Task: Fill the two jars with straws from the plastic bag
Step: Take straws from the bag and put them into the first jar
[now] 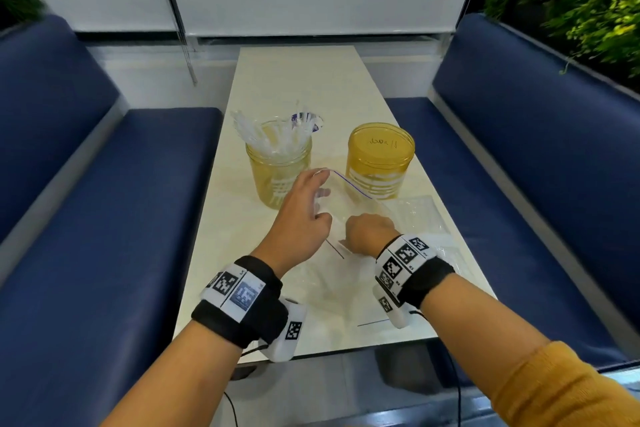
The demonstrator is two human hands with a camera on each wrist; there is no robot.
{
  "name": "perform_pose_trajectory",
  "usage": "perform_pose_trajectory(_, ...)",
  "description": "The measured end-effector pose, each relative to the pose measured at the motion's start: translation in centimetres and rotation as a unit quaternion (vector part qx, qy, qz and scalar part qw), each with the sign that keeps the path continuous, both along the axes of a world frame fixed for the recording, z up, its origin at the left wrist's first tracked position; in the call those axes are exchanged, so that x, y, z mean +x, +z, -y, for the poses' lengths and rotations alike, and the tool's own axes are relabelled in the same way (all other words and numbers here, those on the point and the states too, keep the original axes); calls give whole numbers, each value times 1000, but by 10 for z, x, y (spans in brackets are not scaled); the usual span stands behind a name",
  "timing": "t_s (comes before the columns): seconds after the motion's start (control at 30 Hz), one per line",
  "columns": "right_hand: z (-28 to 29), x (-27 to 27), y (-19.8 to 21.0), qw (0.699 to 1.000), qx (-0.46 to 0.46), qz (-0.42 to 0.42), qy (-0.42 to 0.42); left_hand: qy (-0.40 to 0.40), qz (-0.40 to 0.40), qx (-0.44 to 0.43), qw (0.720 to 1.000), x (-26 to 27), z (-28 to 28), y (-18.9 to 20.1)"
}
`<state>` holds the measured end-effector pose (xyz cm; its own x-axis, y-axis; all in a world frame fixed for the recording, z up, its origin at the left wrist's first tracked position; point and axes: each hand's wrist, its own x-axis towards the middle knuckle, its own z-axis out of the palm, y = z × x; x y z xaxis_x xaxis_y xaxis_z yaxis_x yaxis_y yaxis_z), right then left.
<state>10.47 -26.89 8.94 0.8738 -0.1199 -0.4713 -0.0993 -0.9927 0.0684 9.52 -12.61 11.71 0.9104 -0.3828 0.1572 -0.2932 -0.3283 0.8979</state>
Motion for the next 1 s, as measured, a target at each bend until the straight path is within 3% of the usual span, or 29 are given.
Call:
perform_pose_trajectory(0.17, 4, 5, 3, 999, 28, 16, -14, 9, -8, -10, 1000, -1, -2, 1)
perform_pose_trajectory(0.37, 4, -4, 31, 1000, -3, 27, -1, 6, 9, -3, 1000, -2, 0, -4)
perform_pose_trajectory(0.57, -7, -15, 92, 988, -74, 73, 116, 27, 104, 111, 988, 4, 4, -17)
perform_pose_trajectory(0.73, -14, -17, 139, 975, -67, 121, 173, 49, 145, 121, 981, 9, 18, -22)
perform_pose_trajectory(0.83, -12, -16, 154, 972, -1, 163, 171, 88, 158, 114, 977, 15, 22, -20)
perform_pose_trajectory(1.0, -2, -7, 167, 930, 250, 256, 86, 130, 138, 73, 979, 23, 15, -17)
